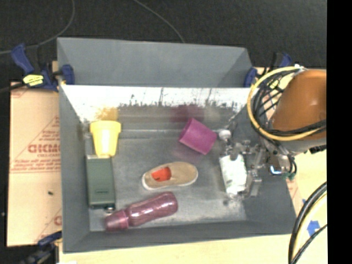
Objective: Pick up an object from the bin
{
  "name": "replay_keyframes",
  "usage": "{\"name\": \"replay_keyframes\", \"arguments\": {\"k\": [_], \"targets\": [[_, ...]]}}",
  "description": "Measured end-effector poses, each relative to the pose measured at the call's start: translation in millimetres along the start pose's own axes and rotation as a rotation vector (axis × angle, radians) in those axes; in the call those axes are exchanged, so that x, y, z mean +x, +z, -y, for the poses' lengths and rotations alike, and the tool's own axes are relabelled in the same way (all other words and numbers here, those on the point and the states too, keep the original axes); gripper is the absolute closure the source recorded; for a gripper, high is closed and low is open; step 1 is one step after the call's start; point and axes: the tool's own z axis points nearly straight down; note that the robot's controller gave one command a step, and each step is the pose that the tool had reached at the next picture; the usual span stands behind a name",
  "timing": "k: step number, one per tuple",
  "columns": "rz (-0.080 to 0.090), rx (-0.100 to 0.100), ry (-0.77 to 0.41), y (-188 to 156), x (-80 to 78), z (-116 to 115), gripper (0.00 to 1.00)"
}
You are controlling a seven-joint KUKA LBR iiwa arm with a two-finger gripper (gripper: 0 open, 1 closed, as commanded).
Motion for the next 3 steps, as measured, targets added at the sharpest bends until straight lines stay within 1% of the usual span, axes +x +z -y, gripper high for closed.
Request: {"name": "replay_keyframes", "arguments": {"k": [1, 2, 3], "targets": [[0.008, 0.002, -0.005, -4.5, -1.7, -0.4, 0.0], [-0.003, 0.003, -0.155, 91.7, -83.6, -48.6, 0.0], [0.004, 0.002, -0.162, 81.1, -71.5, -42.6, 0.0]]}}
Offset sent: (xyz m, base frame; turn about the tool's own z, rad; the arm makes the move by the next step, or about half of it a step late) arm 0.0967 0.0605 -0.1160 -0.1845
